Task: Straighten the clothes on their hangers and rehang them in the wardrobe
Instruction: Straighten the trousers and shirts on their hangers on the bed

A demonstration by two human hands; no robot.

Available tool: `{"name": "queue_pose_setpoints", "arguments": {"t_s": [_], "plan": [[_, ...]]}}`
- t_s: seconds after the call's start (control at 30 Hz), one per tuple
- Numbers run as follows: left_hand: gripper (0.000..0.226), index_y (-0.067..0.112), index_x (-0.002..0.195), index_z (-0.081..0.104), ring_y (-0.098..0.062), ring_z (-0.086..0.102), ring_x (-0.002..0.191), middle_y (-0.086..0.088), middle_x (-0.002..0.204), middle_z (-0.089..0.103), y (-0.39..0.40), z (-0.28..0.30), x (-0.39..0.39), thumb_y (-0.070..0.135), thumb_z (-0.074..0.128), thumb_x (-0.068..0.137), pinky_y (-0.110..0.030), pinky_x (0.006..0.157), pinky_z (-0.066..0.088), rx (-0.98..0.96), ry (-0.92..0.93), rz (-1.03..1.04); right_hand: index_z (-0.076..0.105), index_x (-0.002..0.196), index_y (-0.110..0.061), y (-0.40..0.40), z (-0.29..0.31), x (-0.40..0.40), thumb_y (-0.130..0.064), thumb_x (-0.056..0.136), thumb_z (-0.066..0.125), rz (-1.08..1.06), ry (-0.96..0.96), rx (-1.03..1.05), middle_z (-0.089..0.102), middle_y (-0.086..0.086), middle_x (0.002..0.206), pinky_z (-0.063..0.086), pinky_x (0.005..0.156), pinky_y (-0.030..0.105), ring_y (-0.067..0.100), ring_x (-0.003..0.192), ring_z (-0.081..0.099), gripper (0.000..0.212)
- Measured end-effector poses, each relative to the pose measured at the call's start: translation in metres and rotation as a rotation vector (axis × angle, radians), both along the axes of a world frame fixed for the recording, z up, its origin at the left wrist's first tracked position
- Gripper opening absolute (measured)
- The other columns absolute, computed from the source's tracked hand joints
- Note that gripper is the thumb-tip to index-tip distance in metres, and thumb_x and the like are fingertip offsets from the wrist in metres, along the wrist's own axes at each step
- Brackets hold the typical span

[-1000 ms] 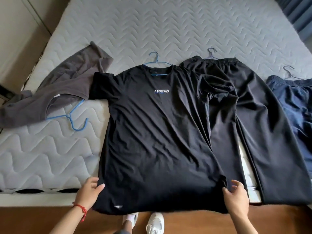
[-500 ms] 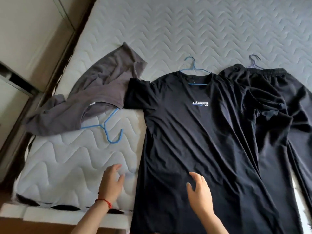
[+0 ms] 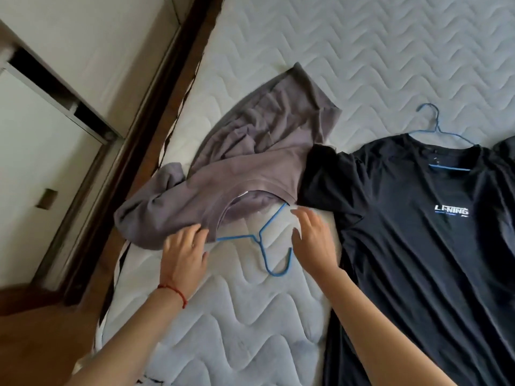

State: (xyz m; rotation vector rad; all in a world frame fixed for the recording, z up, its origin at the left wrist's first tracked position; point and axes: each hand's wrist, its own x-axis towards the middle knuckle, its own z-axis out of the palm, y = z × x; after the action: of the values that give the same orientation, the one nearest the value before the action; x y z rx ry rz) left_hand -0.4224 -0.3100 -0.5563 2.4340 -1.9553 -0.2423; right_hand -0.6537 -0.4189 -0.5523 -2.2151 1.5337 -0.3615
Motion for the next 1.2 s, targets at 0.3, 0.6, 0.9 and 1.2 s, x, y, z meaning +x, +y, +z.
{"name": "queue_pose_setpoints", "arguments": {"t_s": [0.3, 0.6, 0.9, 1.2], "plan": [[0.015, 0.015, 0.066, 0.046, -0.022, 0.053, 0.053, -0.004, 0.058, 0.051, -0.023, -0.036, 0.016, 0.004, 0.055, 0.071, -0.031, 0.048, 0.044, -0.111, -0.213, -0.178, 0.062, 0.105, -0.003, -0.054, -0.03, 0.025, 0.002, 0.055, 0.067, 0.127, 0.417, -0.27, 0.066, 0.014, 0.102, 0.052, 0.07, 0.038, 0.033, 0.089, 0.065, 0.05], [0.015, 0.01, 0.061, 0.063, -0.024, 0.056, 0.05, -0.006, 0.054, 0.057, -0.016, -0.015, 0.05, 0.0, 0.063, 0.073, -0.028, 0.047, 0.05, -0.326, -0.05, -0.172, 0.068, 0.074, -0.011, -0.068, -0.035, 0.04, -0.001, 0.058, 0.071, 0.088, 0.346, -0.496, 0.067, 0.001, 0.076, 0.029, 0.073, 0.032, 0.026, 0.08, 0.058, 0.02], [0.035, 0.005, 0.074, 0.064, -0.03, 0.062, 0.058, -0.013, 0.062, 0.064, -0.003, 0.058, 0.087, 0.025, 0.043, 0.094, -0.032, 0.054, 0.054, -0.513, -0.051, 0.003, 0.072, 0.079, -0.015, -0.071, 0.022, 0.078, -0.017, 0.071, 0.055, 0.128, 0.1, -0.524, 0.07, -0.001, 0.073, 0.031, 0.073, 0.032, 0.026, 0.077, 0.061, 0.019], [0.029, -0.006, 0.078, 0.068, -0.031, 0.063, 0.062, -0.019, 0.069, 0.066, 0.033, 0.186, 0.099, 0.019, 0.053, 0.082, -0.03, 0.059, 0.049, -0.634, 0.123, 0.294, 0.067, 0.083, -0.005, -0.061, 0.149, 0.11, -0.021, 0.082, 0.056, 0.196, -0.158, -0.304, 0.066, 0.013, 0.078, 0.042, 0.072, 0.04, 0.036, 0.072, 0.061, 0.019]]}}
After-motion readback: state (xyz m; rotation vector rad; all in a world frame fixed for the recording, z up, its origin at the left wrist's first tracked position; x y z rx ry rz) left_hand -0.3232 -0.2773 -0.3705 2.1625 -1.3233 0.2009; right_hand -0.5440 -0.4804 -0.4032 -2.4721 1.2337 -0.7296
